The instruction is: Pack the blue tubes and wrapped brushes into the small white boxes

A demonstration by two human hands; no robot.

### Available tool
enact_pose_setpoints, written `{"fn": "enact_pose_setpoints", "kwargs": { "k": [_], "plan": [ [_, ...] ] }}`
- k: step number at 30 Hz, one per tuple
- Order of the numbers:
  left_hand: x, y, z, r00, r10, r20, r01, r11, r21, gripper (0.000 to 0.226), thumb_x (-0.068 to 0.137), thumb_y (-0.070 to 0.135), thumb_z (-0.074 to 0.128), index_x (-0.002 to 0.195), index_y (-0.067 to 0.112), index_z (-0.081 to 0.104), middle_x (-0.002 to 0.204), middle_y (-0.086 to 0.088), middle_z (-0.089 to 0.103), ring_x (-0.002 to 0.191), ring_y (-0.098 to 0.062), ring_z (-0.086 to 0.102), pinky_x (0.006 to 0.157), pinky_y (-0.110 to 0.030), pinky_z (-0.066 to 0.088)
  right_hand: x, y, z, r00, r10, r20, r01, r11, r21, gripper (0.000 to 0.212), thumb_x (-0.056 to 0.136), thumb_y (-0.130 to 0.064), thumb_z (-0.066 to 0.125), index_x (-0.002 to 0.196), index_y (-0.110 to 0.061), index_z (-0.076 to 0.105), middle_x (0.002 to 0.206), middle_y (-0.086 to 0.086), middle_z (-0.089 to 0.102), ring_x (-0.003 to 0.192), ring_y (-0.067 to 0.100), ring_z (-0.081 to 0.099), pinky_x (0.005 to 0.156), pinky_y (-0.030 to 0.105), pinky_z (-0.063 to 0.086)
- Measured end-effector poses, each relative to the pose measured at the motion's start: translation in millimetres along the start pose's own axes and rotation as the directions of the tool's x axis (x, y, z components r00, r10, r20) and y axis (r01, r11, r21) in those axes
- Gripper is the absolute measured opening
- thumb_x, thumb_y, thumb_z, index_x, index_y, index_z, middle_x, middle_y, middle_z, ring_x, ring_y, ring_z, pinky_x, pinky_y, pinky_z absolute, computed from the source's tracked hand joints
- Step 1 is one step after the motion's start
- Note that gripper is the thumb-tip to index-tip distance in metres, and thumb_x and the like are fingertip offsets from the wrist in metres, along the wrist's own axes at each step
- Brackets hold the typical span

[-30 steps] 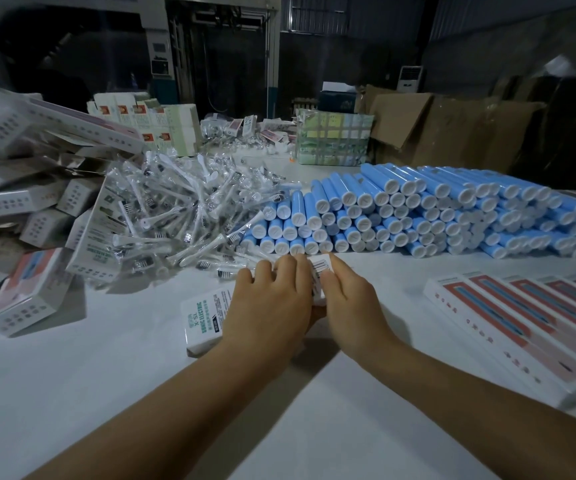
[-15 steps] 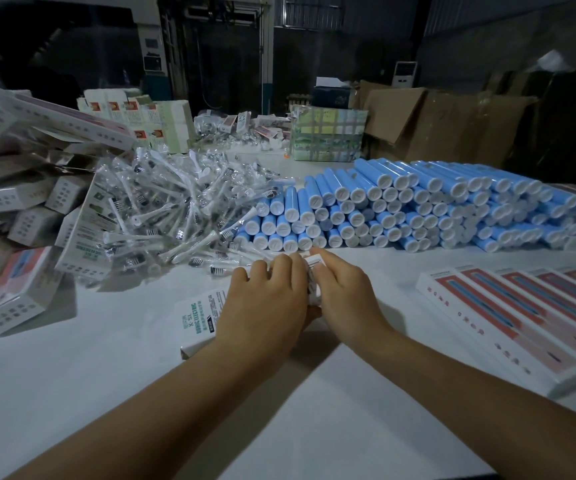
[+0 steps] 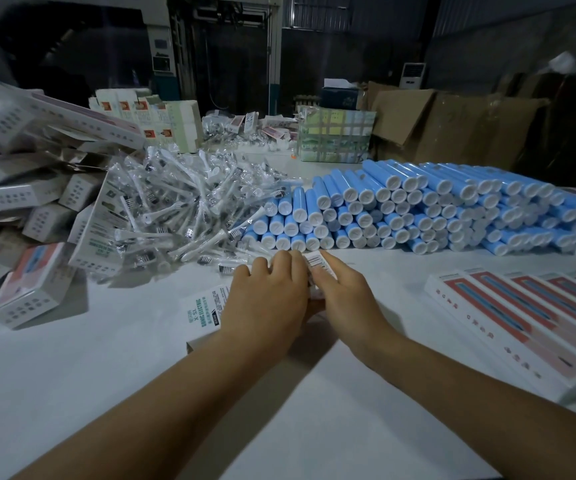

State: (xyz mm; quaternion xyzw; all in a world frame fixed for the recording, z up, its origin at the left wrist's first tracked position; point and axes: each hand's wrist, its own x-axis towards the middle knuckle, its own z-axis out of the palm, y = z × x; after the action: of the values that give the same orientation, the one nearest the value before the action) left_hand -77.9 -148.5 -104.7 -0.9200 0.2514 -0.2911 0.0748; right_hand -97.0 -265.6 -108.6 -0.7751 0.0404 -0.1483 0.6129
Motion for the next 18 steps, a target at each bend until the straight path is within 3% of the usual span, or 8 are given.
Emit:
{"fn": "enact_pose_setpoints", "kwargs": {
  "k": [5, 7, 9, 10, 12, 14, 16, 18],
  "plan": [
    [4.5, 3.0, 0.4, 1.000, -0.024, 0.000, 0.024, 0.999, -0.047, 0.065, 0.095, 0.048, 0.043, 0.140, 0.008, 0.018, 0.130, -0.007, 0.041, 0.110, -0.028, 0.049, 0.085, -0.037, 0.038, 6.0, -0.2, 2.2, 0.999, 0.012, -0.032, -0.012, 1.000, 0.006, 0.038, 0.097, -0.026, 0.047, 0.131, -0.010, 0.053, 0.105, 0.003, 0.069, 0.095, 0.012, 0.064, 0.080, 0.028, 0.052],
    [7.0, 0.2, -1.9, 0.999, -0.029, -0.015, 0.027, 0.994, -0.109, 0.065, 0.093, 0.056, 0.044, 0.136, 0.012, 0.023, 0.129, -0.004, 0.042, 0.110, -0.025, 0.049, 0.083, -0.035, 0.038, 7.2, -3.9, -0.4, 1.000, 0.005, 0.009, -0.006, 0.996, 0.087, 0.043, 0.095, -0.032, 0.050, 0.133, -0.013, 0.051, 0.110, 0.001, 0.068, 0.102, 0.011, 0.063, 0.089, 0.032, 0.050],
    [12.2, -5.6, -7.7, 0.993, -0.106, -0.054, 0.084, 0.945, -0.317, 0.055, 0.092, 0.061, 0.037, 0.125, 0.018, 0.034, 0.119, -0.001, 0.047, 0.102, -0.023, 0.052, 0.073, -0.034, 0.037, 8.8, -8.0, -4.4, 0.999, -0.032, 0.032, 0.022, 0.967, 0.252, 0.052, 0.090, -0.040, 0.050, 0.139, -0.022, 0.044, 0.134, 0.000, 0.056, 0.119, 0.013, 0.056, 0.103, 0.040, 0.045],
    [16.2, -8.7, -13.3, 0.981, -0.186, -0.057, 0.135, 0.861, -0.491, 0.051, 0.090, 0.062, 0.038, 0.120, 0.020, 0.039, 0.113, 0.001, 0.049, 0.096, -0.022, 0.054, 0.069, -0.034, 0.038, 9.4, -10.6, -6.3, 0.996, -0.082, 0.028, 0.068, 0.943, 0.327, 0.053, 0.092, -0.039, 0.049, 0.142, -0.028, 0.039, 0.140, -0.002, 0.050, 0.120, 0.008, 0.055, 0.102, 0.037, 0.046],
    [22.9, -14.3, -27.2, 0.930, -0.368, -0.021, 0.167, 0.473, -0.865, 0.043, 0.087, 0.063, 0.045, 0.111, 0.026, 0.047, 0.102, 0.005, 0.055, 0.085, -0.013, 0.058, 0.066, -0.033, 0.043, 7.9, -14.0, -8.1, 0.984, -0.180, 0.016, 0.166, 0.935, 0.314, 0.047, 0.093, -0.040, 0.049, 0.138, -0.040, 0.032, 0.137, -0.010, 0.048, 0.108, -0.007, 0.057, 0.092, 0.027, 0.051],
    [26.6, -19.4, -35.4, 0.833, -0.545, 0.098, 0.101, -0.025, -0.995, 0.042, 0.084, 0.068, 0.042, 0.103, 0.031, 0.052, 0.093, 0.007, 0.063, 0.079, -0.005, 0.064, 0.064, -0.029, 0.048, 0.7, -17.0, -5.1, 0.968, -0.234, 0.088, 0.223, 0.968, 0.116, 0.054, 0.083, -0.053, 0.049, 0.133, -0.051, 0.029, 0.126, -0.021, 0.046, 0.103, -0.012, 0.053, 0.083, 0.021, 0.049],
    [29.8, -27.6, -35.0, 0.724, -0.591, 0.357, 0.073, -0.449, -0.891, 0.048, 0.085, 0.069, 0.036, 0.101, 0.027, 0.056, 0.087, 0.003, 0.071, 0.076, -0.009, 0.070, 0.061, -0.030, 0.054, -7.5, -17.0, 1.9, 0.946, -0.259, 0.197, 0.277, 0.958, -0.073, 0.067, 0.077, -0.061, 0.050, 0.140, -0.052, 0.027, 0.122, -0.021, 0.041, 0.110, -0.007, 0.048, 0.085, 0.022, 0.048],
    [31.6, -34.0, -29.2, 0.656, -0.490, 0.573, 0.049, -0.730, -0.681, 0.052, 0.089, 0.067, 0.036, 0.103, 0.022, 0.057, 0.089, -0.003, 0.073, 0.078, -0.017, 0.072, 0.061, -0.032, 0.056, -10.8, -15.2, 9.0, 0.922, -0.296, 0.249, 0.344, 0.922, -0.176, 0.069, 0.081, -0.056, 0.056, 0.143, -0.045, 0.029, 0.121, -0.014, 0.041, 0.114, 0.001, 0.046, 0.092, 0.026, 0.048]
  ]
}}
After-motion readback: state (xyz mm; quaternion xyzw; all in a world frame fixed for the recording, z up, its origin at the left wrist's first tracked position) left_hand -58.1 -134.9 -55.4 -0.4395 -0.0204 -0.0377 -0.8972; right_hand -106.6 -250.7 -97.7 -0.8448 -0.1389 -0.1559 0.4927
